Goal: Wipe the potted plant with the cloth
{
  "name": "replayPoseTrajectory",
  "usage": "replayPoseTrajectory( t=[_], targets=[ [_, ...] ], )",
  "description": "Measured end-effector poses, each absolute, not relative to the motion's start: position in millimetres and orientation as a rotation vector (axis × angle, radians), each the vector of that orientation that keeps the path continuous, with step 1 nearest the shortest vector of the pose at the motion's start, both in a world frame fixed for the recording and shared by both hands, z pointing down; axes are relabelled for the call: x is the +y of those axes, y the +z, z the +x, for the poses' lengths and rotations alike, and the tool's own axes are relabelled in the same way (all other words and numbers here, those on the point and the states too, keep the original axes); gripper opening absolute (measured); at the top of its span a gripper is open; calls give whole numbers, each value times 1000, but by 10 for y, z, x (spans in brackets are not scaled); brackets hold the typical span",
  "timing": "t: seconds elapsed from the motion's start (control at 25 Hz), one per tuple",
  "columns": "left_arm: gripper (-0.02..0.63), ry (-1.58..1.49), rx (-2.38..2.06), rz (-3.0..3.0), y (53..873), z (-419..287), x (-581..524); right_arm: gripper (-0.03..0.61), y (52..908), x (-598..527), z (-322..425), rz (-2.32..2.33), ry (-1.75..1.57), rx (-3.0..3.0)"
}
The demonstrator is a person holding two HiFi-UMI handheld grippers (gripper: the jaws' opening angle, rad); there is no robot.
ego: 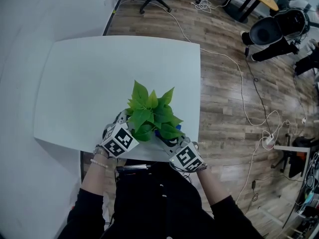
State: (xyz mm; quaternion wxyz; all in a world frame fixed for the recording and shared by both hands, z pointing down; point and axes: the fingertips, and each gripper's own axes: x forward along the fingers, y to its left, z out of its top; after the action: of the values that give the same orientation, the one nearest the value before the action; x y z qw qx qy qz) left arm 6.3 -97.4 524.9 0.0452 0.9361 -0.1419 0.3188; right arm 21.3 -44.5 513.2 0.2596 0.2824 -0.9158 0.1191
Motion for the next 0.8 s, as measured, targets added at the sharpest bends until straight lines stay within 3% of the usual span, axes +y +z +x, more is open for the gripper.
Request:
replayPoseTrajectory(
  t=[0.32, 0.8],
  targets=[
    [364, 978, -434, 2863, 5266, 64, -961, 75, 5116, -311, 13, 701, 302, -2493],
    [364, 967, -430, 2867, 5243, 63, -976, 75, 5024, -529, 464, 675, 276, -2497]
  ],
)
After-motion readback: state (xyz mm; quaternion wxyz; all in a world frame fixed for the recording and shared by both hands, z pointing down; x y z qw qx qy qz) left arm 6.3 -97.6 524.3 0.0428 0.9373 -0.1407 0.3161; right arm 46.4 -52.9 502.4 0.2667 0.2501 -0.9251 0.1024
